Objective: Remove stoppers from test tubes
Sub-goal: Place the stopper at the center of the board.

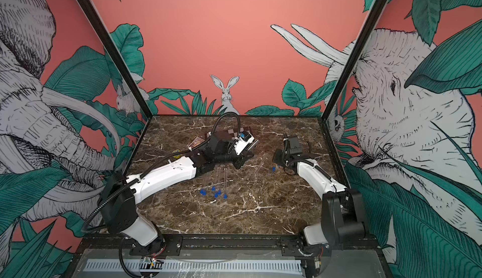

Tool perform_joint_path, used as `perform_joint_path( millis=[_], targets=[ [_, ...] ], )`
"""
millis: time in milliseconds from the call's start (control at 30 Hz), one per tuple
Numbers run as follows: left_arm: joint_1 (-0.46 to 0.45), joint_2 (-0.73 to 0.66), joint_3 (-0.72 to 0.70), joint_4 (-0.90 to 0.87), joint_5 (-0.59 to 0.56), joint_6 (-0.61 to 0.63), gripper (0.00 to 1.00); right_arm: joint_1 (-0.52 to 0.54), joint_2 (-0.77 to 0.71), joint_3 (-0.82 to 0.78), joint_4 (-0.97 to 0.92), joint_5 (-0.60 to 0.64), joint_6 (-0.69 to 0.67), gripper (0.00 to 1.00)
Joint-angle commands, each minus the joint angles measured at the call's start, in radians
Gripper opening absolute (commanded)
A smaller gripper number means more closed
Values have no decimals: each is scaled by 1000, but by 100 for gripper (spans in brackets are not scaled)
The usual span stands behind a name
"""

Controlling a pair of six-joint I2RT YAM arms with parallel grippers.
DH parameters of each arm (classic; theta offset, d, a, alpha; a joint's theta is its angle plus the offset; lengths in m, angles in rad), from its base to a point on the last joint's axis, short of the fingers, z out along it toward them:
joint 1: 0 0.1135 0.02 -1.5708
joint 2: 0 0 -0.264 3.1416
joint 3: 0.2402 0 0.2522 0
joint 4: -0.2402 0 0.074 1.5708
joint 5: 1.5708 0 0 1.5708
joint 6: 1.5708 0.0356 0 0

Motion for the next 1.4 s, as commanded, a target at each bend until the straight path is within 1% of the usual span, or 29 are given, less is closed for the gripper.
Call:
perform_joint_path(
  millis=[0, 167, 267, 433, 867, 967, 1167, 1367],
  targets=[
    [4, -47, -8, -15, -14, 1, 0, 14, 56, -9, -2, 77, -25, 0],
    [4, -52, -17, -11, -19, -3, 0, 27, 182, -5, 20, 122, -16, 0],
    [4, -61, -22, -17, -28, 0, 0, 37, 231, 17, -2, 157, -18, 0],
    [4, -70, -30, -21, -38, 2, 0, 39, 263, 35, -24, 207, -29, 0],
    [4, -63, -34, -7, -39, -3, 0, 47, 285, 26, 13, 253, -43, 0],
    [4, -59, -34, -5, -36, -5, 0, 56, 272, -5, 83, 275, -42, 1],
    [4, -59, -34, -1, -31, -11, 0, 63, 255, -105, 312, 302, -21, 2],
    [4, -63, -30, -4, -31, -10, 0, 69, 273, -122, 398, 338, -31, 4]
  ],
)
